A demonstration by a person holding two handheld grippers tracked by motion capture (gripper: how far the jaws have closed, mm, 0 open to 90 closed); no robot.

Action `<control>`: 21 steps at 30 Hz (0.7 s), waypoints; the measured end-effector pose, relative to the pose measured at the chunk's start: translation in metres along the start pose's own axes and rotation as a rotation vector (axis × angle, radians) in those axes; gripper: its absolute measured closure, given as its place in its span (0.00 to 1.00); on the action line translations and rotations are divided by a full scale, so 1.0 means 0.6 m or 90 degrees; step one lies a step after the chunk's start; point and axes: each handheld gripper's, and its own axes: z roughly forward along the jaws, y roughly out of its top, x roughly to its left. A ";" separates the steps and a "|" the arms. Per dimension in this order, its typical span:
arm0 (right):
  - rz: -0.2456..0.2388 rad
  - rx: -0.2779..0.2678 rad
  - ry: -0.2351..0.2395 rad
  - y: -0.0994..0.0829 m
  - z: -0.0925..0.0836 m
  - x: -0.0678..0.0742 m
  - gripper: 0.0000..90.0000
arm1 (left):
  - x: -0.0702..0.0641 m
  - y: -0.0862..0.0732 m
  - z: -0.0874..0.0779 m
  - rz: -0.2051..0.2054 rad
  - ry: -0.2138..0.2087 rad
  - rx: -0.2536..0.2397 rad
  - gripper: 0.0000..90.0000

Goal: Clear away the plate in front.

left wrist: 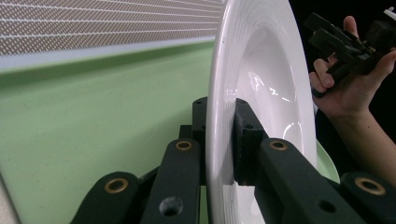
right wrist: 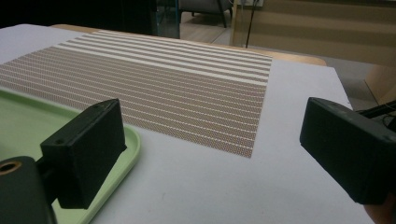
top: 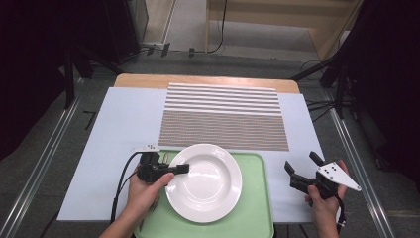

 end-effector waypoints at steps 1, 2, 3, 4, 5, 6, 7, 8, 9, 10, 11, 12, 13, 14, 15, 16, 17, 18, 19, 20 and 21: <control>-0.006 -0.002 -0.001 0.000 0.000 -0.001 0.06 | 0.001 -0.001 0.000 0.000 -0.001 0.002 0.91; -0.008 -0.002 -0.001 0.000 0.000 -0.001 0.06 | 0.002 -0.001 0.001 -0.003 -0.002 0.008 0.91; -0.008 -0.002 -0.001 0.000 0.001 -0.001 0.06 | 0.002 -0.002 0.001 -0.004 -0.003 0.012 0.91; -0.001 0.001 0.001 0.000 0.001 0.000 0.06 | 0.003 -0.002 0.002 -0.004 -0.004 0.019 0.91; -0.001 0.002 0.000 0.000 0.001 0.000 0.06 | 0.004 -0.002 0.003 -0.002 -0.005 0.026 0.91; -0.001 0.002 0.000 0.000 0.001 0.000 0.06 | 0.004 -0.002 0.004 -0.001 -0.007 0.030 0.91; 0.000 0.002 0.001 0.000 0.001 0.001 0.06 | 0.004 -0.003 0.005 -0.002 -0.010 0.036 0.90; 0.000 0.002 0.000 0.000 0.001 0.001 0.06 | 0.005 -0.003 0.007 -0.006 -0.015 0.041 0.90; 0.001 0.002 0.000 0.000 0.001 0.002 0.06 | 0.005 -0.003 0.008 -0.007 -0.018 0.048 0.90; 0.000 0.002 0.000 0.000 0.001 0.002 0.06 | 0.005 -0.004 0.010 -0.012 -0.024 0.052 0.91; 0.001 0.002 0.000 0.000 0.001 0.002 0.06 | 0.005 -0.004 0.012 -0.012 -0.025 0.055 0.91; 0.000 0.003 0.000 0.000 0.001 0.002 0.06 | 0.006 -0.003 0.013 -0.010 -0.029 0.060 0.91; 0.001 0.002 0.000 0.000 0.001 0.002 0.06 | 0.005 -0.003 0.014 -0.011 -0.030 0.063 0.91; 0.001 0.002 0.000 0.000 0.001 0.002 0.06 | 0.005 -0.003 0.015 -0.012 -0.034 0.067 0.91; 0.000 0.002 0.001 0.000 0.002 0.002 0.06 | 0.007 -0.002 0.015 -0.015 -0.037 0.077 0.91; 0.002 0.004 0.001 0.000 0.001 0.003 0.06 | 0.007 -0.002 0.017 -0.019 -0.038 0.078 0.91; 0.001 0.004 0.000 0.000 0.001 0.003 0.06 | 0.007 -0.001 0.018 -0.022 -0.037 0.082 0.91; -0.002 0.004 0.001 0.000 0.002 0.002 0.06 | 0.009 0.000 0.020 -0.029 -0.043 0.089 0.91; 0.000 0.005 0.002 0.000 0.002 0.003 0.06 | 0.010 0.000 0.021 -0.027 -0.041 0.096 0.91; -0.009 0.000 0.000 0.000 0.003 0.002 0.06 | 0.011 0.001 0.022 -0.027 -0.037 0.099 0.91; -0.005 0.002 0.000 0.000 0.002 0.003 0.06 | 0.013 0.002 0.024 -0.035 -0.036 0.102 0.91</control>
